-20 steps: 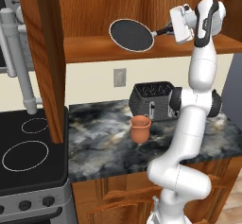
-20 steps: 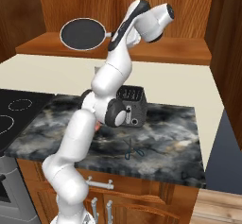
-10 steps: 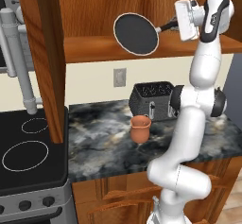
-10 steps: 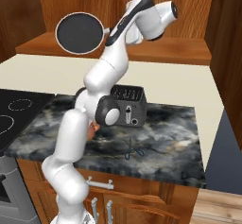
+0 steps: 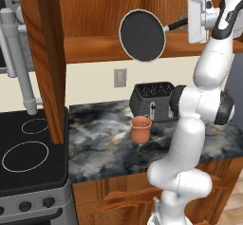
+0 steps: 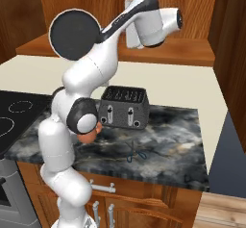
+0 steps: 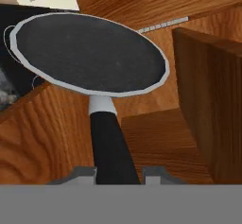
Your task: Pick the pan from the cabinet and place it on the stove. Then turn on the stove burner for the pan.
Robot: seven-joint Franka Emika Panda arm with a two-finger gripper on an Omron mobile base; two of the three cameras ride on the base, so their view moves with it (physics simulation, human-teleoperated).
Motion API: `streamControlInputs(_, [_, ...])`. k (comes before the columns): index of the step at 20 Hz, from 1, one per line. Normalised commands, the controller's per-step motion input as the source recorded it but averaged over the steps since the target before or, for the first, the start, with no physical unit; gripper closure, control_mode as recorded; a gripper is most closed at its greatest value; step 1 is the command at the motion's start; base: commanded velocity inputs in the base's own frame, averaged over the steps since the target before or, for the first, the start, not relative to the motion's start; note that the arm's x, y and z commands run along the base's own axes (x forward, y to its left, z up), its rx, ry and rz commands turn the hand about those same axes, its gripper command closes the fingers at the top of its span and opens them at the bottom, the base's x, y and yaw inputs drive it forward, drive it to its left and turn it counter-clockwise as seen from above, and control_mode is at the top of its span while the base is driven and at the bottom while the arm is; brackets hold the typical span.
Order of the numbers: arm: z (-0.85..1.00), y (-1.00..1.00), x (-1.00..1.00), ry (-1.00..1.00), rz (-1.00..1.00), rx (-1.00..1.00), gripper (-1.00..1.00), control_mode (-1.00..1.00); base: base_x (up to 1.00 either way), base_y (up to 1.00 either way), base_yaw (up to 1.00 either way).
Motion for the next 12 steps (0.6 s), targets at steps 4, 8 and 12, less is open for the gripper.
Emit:
streamControlInputs(4, [0.00,0.26,-0.79,-0.34,-0.13,0.04,1.00,-1.00,0.00,0.00,0.00])
streamControlInputs(8, [0.00,0.24,-0.79,-0.31,-0.14,0.03,1.00,-1.00,0.00,0.00,0.00])
streamControlInputs(12, [0.00,0.22,-0.76,-0.27,-0.14,0.01,1.00,-1.00,0.00,0.00,0.00])
